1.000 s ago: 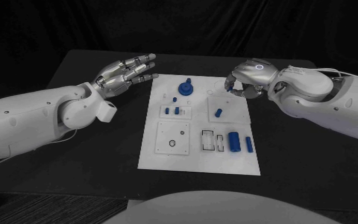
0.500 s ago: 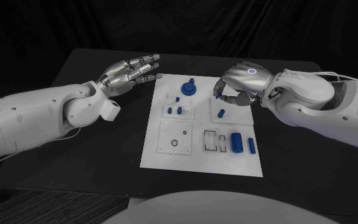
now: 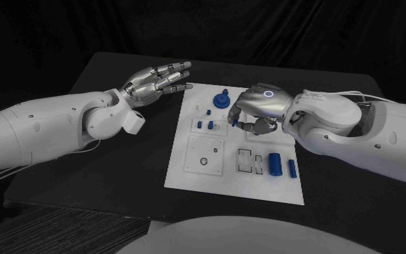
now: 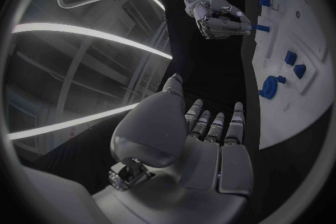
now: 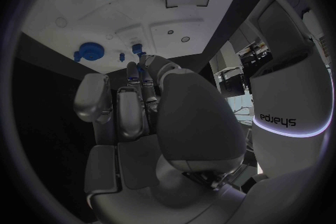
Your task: Assemble the parts on the task board
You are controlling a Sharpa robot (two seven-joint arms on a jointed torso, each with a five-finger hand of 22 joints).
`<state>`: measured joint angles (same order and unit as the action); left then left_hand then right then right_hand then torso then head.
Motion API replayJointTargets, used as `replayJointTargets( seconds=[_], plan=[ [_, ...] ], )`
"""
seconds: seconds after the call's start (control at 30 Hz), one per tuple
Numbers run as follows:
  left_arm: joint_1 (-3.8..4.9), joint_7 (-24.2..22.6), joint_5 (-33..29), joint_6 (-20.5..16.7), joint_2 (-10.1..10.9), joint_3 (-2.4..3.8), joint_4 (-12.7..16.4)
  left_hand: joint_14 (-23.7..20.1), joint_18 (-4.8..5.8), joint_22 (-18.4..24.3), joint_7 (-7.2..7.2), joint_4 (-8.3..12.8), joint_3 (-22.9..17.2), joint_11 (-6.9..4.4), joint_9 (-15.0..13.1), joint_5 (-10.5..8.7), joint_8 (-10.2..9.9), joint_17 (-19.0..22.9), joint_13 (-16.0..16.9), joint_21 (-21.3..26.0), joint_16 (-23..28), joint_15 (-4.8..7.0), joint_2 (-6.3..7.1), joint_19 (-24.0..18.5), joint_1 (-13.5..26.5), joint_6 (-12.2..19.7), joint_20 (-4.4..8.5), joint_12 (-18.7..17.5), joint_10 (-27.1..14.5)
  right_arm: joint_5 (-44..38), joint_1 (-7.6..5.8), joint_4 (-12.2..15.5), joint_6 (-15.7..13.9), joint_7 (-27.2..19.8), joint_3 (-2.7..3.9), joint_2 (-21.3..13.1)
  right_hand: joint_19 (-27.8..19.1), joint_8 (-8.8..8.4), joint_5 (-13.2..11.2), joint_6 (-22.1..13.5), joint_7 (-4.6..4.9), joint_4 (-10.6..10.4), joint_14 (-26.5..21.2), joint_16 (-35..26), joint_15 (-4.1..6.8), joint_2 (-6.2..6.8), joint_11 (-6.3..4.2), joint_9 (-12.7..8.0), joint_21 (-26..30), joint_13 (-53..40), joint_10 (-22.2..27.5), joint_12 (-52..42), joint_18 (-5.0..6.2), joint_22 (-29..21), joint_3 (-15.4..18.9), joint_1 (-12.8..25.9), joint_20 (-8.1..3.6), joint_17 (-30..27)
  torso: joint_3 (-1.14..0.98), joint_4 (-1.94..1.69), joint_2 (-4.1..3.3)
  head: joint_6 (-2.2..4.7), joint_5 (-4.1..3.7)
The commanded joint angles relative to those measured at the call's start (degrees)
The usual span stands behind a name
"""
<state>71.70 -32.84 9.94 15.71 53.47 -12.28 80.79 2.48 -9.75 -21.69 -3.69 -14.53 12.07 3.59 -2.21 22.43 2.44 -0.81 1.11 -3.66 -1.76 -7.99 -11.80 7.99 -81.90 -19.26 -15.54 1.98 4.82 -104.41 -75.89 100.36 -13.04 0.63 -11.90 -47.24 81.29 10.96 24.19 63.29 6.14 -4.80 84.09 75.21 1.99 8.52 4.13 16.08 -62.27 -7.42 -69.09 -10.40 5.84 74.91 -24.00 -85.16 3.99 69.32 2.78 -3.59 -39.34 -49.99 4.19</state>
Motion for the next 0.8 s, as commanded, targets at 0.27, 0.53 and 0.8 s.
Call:
replayJointTargets(
  seconds=[0.27, 0.53, 0.8],
  plan=[
    [-0.15, -0.2, -0.4, 1.1, -0.6, 0.05, -0.1, 0.1, -0.6, 0.1, -0.42, 0.3, -0.2, 0.44, -0.1, 0.49, 0.1, -0.1, 0.1, -0.3, -0.3, -0.38, -0.29, 0.2, -0.4, 0.0, -0.23, 0.3, 0.1, -3.5, 2.91, -3.0, 1.9, 1.1, 0.02, 4.3, -0.5, -0.59, 0.4, 0.3, 0.25, 0.2, 0.6, -0.4, -0.28, -0.25, -1.38, -0.2, 0.9, 0.2, -1.8, 0.7, -0.5, 8.1, -0.4, 0.2, 0.21, -0.3, 0.03, 0.09, 0.01, -0.01, 1.98],
    [-0.3, 0.1, -0.4, 1.5, -1.0, 0.06, -0.3, 0.1, -0.59, 0.2, -0.49, 0.5, -0.3, 0.64, -0.1, 0.68, 0.1, -0.1, 0.1, -0.3, -0.3, -0.47, -0.41, 0.3, -0.7, 0.1, -0.33, 0.4, 0.2, -5.4, 4.31, -3.6, 1.5, 1.4, 0.03, 6.0, -0.6, -0.65, 0.3, 0.3, 0.25, 0.2, 0.6, -0.5, -0.28, -0.15, -1.39, -0.2, 1.0, 0.2, -1.8, 0.7, -0.48, 8.0, -0.4, 0.3, 0.21, -0.3, -0.01, 0.04, -0.02, -0.01, 3.41],
    [-0.76, 0.4, -0.4, 1.7, -1.3, 0.06, -0.6, 0.1, -0.6, 0.3, -0.45, 0.8, -0.4, 0.8, -0.1, 0.98, 0.1, -0.1, 0.1, -0.3, -0.3, -0.57, -0.47, 0.3, -1.1, 0.1, -0.4, 0.4, 0.2, -6.3, 5.11, -3.4, 1.1, 1.8, 0.03, 6.3, -0.6, -0.71, 0.3, 0.4, 0.22, 0.3, 0.6, -0.5, -0.26, -0.02, -1.44, -0.2, 1.0, 0.2, -2.1, 0.7, -0.47, 8.0, -0.3, 0.4, 0.21, -0.3, 0.04, 0.15, 0.04, -0.01, 4.68]
  ],
)
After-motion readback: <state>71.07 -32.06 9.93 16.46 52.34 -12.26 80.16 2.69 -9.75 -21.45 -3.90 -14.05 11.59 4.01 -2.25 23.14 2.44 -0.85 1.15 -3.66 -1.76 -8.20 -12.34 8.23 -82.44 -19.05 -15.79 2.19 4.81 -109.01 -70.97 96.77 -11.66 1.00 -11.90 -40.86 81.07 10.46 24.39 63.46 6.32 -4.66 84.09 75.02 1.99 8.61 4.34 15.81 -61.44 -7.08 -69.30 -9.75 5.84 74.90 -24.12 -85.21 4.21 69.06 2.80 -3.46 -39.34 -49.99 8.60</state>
